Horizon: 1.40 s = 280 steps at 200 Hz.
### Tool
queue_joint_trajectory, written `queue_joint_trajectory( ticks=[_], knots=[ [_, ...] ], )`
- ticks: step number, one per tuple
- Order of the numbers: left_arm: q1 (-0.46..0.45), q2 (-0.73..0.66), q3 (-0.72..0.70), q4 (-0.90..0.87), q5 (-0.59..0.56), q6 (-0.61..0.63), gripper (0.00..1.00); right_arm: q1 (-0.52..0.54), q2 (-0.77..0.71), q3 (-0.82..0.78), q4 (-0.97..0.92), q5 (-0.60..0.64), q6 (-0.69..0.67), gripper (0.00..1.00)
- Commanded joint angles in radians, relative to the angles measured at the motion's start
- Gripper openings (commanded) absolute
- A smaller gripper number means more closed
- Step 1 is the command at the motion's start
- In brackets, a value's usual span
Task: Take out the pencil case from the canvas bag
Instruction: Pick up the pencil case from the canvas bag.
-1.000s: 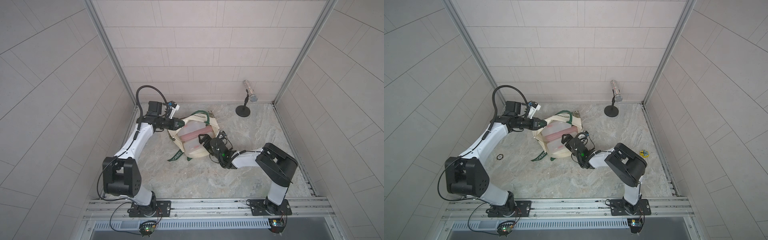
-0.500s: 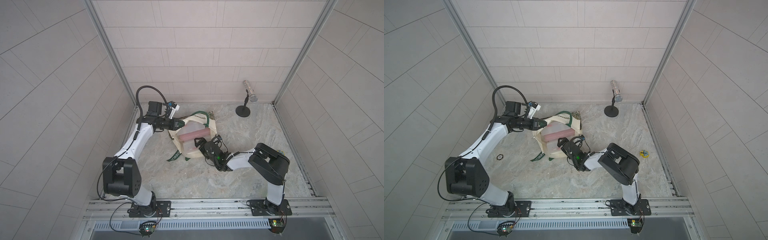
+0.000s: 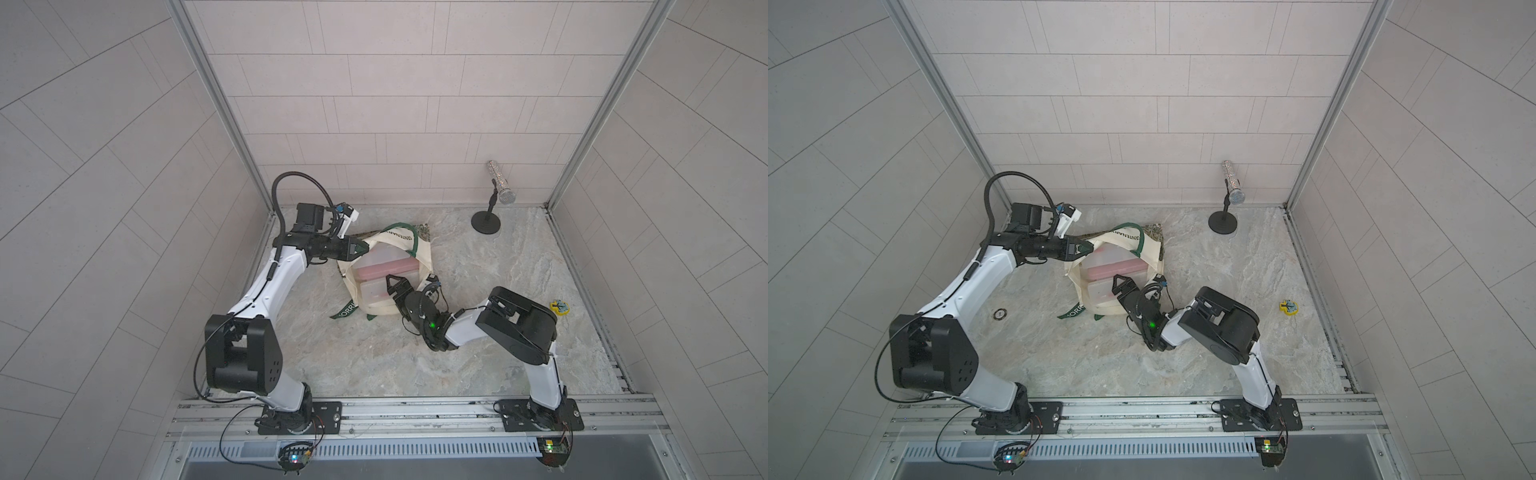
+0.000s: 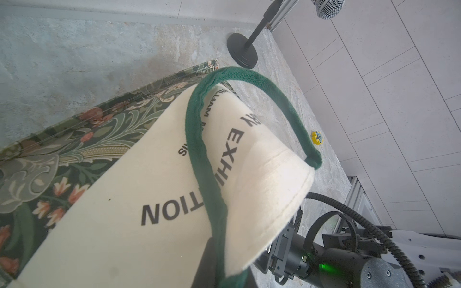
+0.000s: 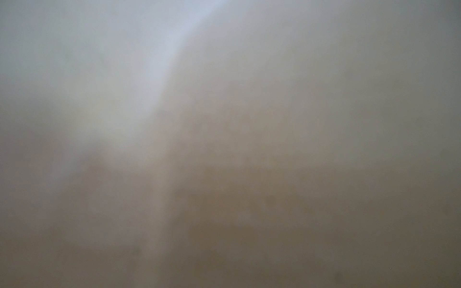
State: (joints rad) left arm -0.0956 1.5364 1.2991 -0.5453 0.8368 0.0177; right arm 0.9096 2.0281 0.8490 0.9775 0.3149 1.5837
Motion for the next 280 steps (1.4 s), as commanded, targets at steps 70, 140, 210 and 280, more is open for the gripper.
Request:
queue_joint_trajectory(
  ticks=[70, 140, 210, 280],
  knots=[
    [-0.002, -0.01, -0.007, 0.016, 0.021, -0.033, 0.0, -0.016, -0.052, -0.018, -0.145, -0.066, -0.014, 0.79],
    [0.002, -0.013, 0.079, -0.034, -0.173, -0.091, 0.0, -0.107, -0.121, 0.2, -0.58, -0.335, -0.379, 0.77],
    [0.003, 0.059, 0.364, -0.21, -0.341, -0.145, 0.0, -0.202, -0.1, 0.415, -0.809, -0.465, -0.628, 0.77],
    [-0.007, 0.077, 0.405, -0.215, -0.354, -0.176, 0.0, -0.207, -0.082, 0.448, -0.704, -0.592, -0.656, 0.73]
  ],
)
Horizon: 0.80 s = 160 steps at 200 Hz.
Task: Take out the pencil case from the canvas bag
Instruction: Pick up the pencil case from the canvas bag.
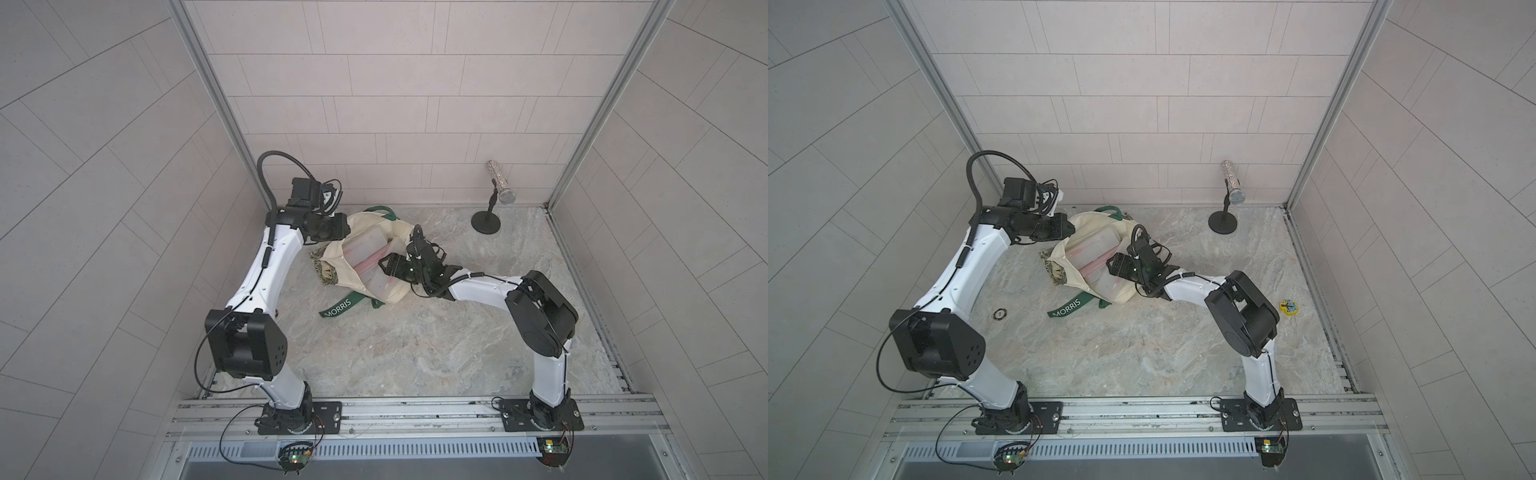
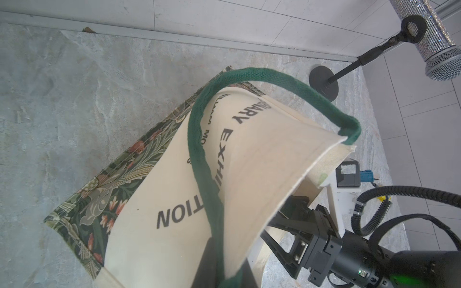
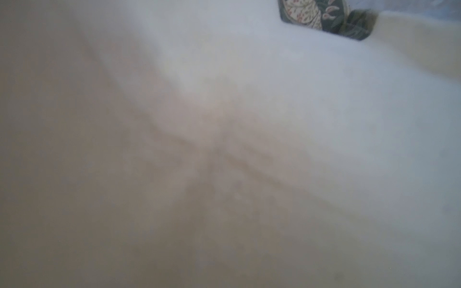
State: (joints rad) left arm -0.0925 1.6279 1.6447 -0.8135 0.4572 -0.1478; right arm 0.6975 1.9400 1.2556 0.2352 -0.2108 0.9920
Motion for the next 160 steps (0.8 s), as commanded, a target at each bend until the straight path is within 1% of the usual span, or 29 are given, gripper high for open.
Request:
queue_joint_trajectory(
  ticks=[1, 44, 91, 140, 152, 160],
  knots=[
    [-0.01, -0.014, 0.059, 0.053, 0.024, -0.01, 0.0, 0.005, 0.007, 0.043, 0.038, -0.067, -0.064, 0.73],
    [-0.018, 0.006, 0.058, 0.054, -0.019, -0.012, 0.0, 0.014, -0.006, 0.082, 0.048, -0.121, -0.073, 0.73],
    [-0.022, 0.041, 0.09, 0.083, -0.04, -0.064, 0.0, 0.034, -0.028, 0.118, -0.017, -0.131, -0.145, 0.73],
    [-0.023, 0.036, 0.082, 0.155, -0.057, -0.114, 0.0, 0.041, -0.061, 0.157, -0.145, -0.071, -0.221, 0.73],
    [-0.023, 0.043, 0.091, 0.147, -0.057, -0.153, 0.0, 0.04, -0.072, 0.164, -0.188, -0.044, -0.235, 0.73],
    [-0.023, 0.047, 0.095, 0.142, -0.031, -0.181, 0.0, 0.041, -0.079, 0.166, -0.211, -0.027, -0.247, 0.73]
  ],
)
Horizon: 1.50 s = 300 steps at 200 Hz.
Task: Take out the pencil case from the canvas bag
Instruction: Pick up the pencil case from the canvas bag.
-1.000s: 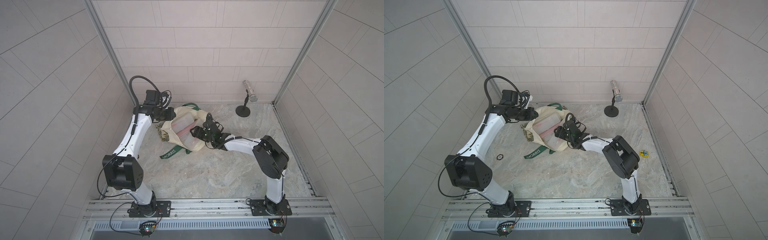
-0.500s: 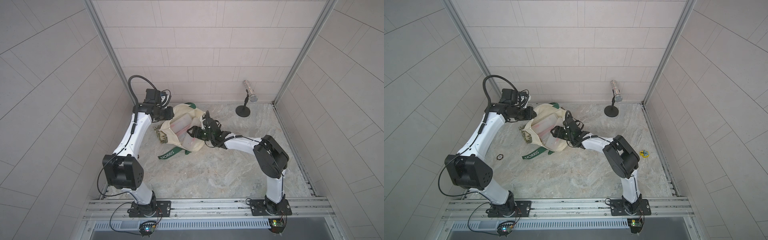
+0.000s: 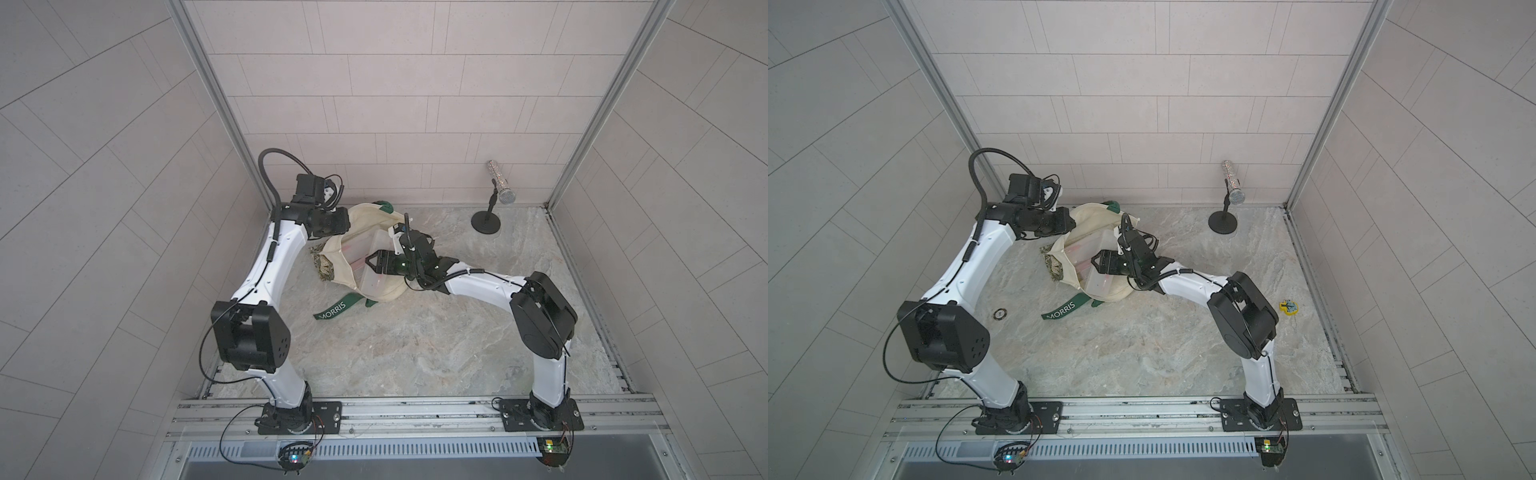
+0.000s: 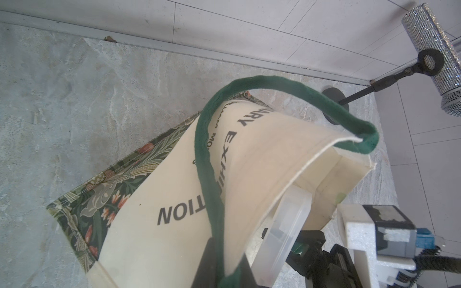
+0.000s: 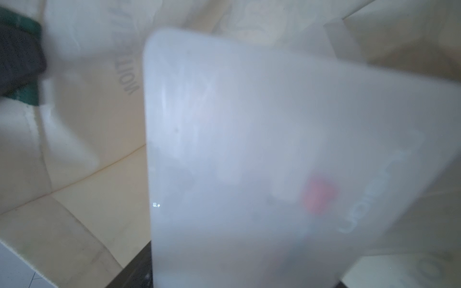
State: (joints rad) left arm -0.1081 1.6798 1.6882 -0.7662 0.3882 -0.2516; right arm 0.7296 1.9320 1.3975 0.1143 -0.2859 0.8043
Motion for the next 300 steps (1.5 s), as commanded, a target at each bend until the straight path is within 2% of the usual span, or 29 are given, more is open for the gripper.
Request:
queue_joint_trajectory(
  ticks=[1, 17, 91, 137, 167, 201, 244, 300],
  knots=[
    [-0.007, -0.004, 0.052, 0.095, 0.043, -0.08, 0.0, 0.009, -0.073, 0.024, -0.092, 0.05, -0.06, 0.73],
    [-0.008, 0.003, 0.047, 0.117, 0.079, -0.114, 0.0, 0.008, -0.091, 0.019, -0.113, 0.075, -0.08, 0.73],
    [-0.008, -0.001, 0.033, 0.134, -0.053, -0.105, 0.0, 0.008, -0.178, -0.034, -0.148, 0.126, -0.128, 0.74],
    [-0.005, 0.03, 0.069, 0.124, -0.049, -0.073, 0.0, 0.009, -0.239, -0.08, -0.125, 0.153, -0.139, 0.74],
    [0.051, 0.038, 0.085, 0.127, -0.091, -0.064, 0.0, 0.007, -0.285, -0.104, -0.139, 0.18, -0.144, 0.74],
    [0.106, 0.052, 0.061, 0.133, -0.04, -0.082, 0.0, 0.004, -0.333, -0.12, -0.166, 0.196, -0.16, 0.75],
    [0.152, 0.009, -0.049, 0.178, 0.0, -0.082, 0.0, -0.017, -0.385, -0.13, -0.249, 0.227, -0.177, 0.76],
    [0.181, -0.023, -0.2, 0.283, 0.162, -0.074, 0.0, -0.063, -0.434, -0.131, -0.353, 0.234, -0.207, 0.76]
  ],
)
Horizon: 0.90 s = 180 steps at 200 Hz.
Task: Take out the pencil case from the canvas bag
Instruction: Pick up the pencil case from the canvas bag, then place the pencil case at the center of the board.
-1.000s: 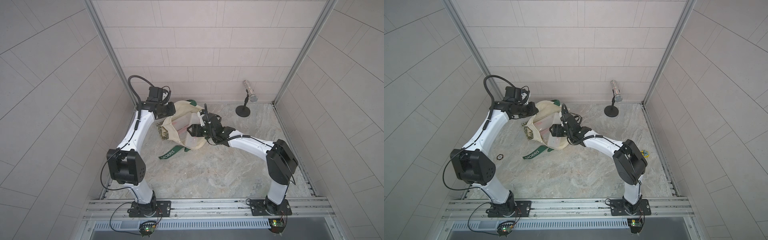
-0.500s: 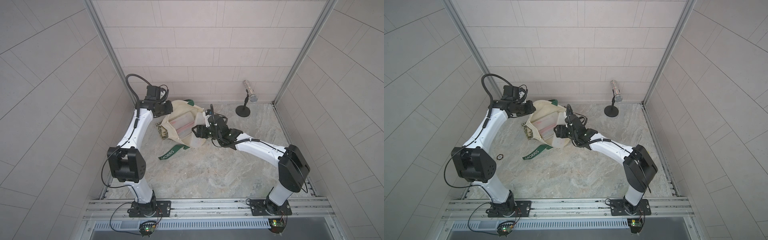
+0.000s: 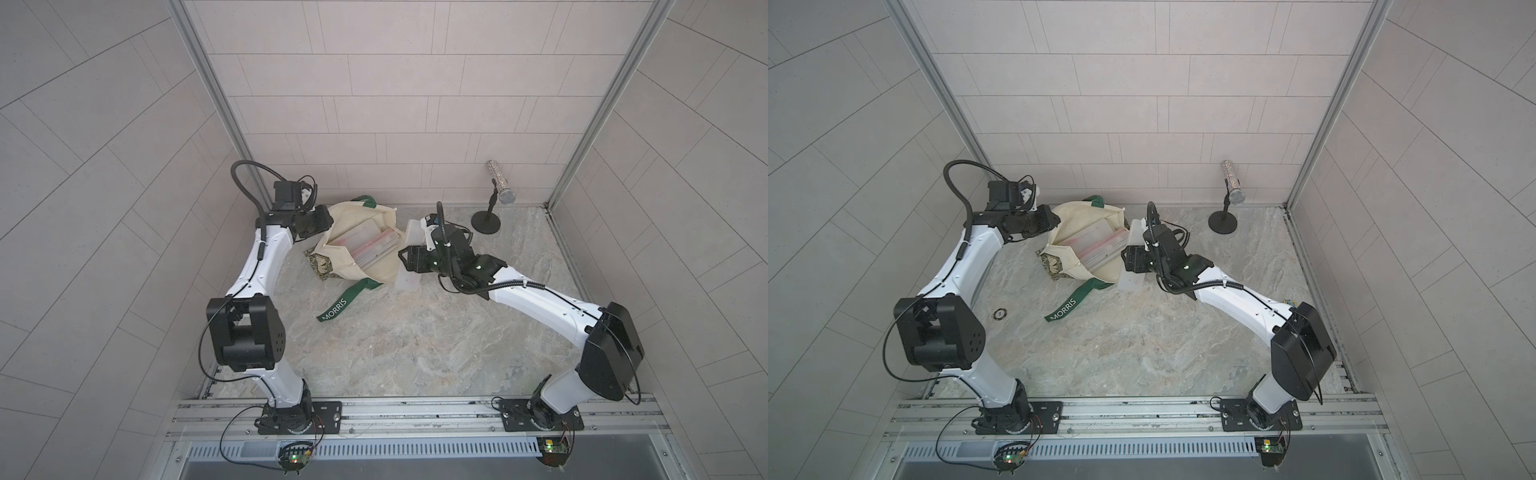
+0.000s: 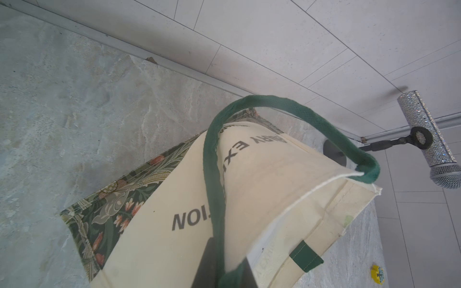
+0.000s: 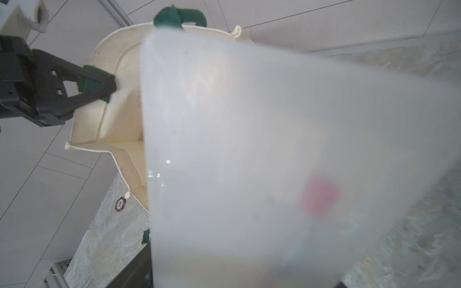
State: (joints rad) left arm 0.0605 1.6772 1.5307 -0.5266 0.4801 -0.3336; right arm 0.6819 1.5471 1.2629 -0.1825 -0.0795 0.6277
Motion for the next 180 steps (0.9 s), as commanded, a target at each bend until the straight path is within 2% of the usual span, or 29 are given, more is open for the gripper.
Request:
queue_joint_trajectory(
  ticks=[1, 57, 79, 108, 180],
  knots=[
    [0.013, -0.02, -0.043, 0.042, 0.073, 0.009, 0.0, -0.016, -0.049, 0.003, -0.058, 0.027, -0.031, 0.77],
    [0.029, -0.029, -0.051, -0.013, 0.127, 0.056, 0.0, -0.056, -0.058, 0.039, -0.172, 0.044, -0.066, 0.77],
    [0.03, -0.052, -0.109, 0.053, 0.134, 0.019, 0.0, -0.065, -0.043, 0.079, -0.245, 0.053, -0.09, 0.77],
    [0.03, -0.06, -0.176, 0.119, 0.198, -0.035, 0.0, -0.077, -0.01, 0.154, -0.36, 0.088, -0.137, 0.77],
    [0.032, -0.093, -0.207, 0.14, 0.175, -0.023, 0.0, -0.145, 0.05, 0.24, -0.512, 0.106, -0.184, 0.78]
  ],
)
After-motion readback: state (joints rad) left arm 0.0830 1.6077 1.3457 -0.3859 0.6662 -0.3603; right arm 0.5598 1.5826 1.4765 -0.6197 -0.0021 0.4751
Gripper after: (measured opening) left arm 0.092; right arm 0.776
